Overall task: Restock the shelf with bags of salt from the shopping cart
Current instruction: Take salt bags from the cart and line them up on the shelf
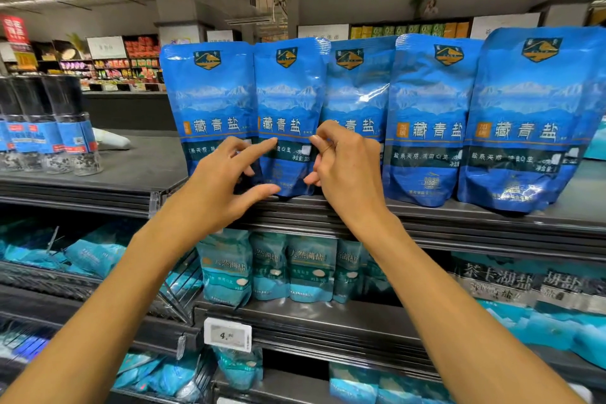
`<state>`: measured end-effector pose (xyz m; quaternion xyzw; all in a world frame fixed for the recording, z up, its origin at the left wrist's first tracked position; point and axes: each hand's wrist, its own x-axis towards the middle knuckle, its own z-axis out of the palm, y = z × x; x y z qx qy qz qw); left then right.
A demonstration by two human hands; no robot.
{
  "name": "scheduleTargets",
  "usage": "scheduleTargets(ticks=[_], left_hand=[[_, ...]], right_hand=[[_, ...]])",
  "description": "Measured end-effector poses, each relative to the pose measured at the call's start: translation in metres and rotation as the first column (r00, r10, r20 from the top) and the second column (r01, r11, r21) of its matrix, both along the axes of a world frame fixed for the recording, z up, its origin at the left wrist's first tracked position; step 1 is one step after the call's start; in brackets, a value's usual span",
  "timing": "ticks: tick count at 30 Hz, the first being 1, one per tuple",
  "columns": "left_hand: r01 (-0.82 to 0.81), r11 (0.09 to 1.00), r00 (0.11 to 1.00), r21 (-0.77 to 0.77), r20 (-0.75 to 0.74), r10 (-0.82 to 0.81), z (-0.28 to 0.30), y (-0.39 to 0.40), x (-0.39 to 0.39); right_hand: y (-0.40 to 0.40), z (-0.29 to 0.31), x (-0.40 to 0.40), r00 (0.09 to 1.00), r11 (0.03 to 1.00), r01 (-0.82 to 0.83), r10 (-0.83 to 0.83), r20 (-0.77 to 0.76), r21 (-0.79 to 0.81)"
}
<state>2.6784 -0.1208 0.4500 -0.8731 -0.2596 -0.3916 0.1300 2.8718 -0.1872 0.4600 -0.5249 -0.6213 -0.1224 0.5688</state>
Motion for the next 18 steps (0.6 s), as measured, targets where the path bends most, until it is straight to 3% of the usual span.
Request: scheduleTargets(ticks=[7, 14, 16, 18], left_hand=[[-0.077, 0.992, 0.955, -0.096, 0.279, 0.101, -0.007, -0.009, 0.034], [-0.036, 0.993, 0.954, -0.113, 0.291, 0.067, -0.004, -0.001, 0.037], [-0.097, 0.992, 0.955, -0.075, 0.275, 0.114, -0.004, -0.003, 0.034], [-0.267, 0.964, 0.930, -0.011, 0.261, 0.260, -0.004, -0.005, 0.031]], right_hand=[[-0.003, 0.002, 0.000, 0.999, 0.999, 0.033, -0.033, 0.030, -0.009], [-0.007, 0.003, 0.002, 0.988, 0.990, 0.123, -0.115, 0.105, -0.072], [-0.009, 0.002, -0.001, 0.987, 0.989, 0.127, -0.119, 0.106, -0.074], [-0.011, 0.001, -0.004, 0.990, 0.988, 0.116, -0.107, 0.090, -0.105]])
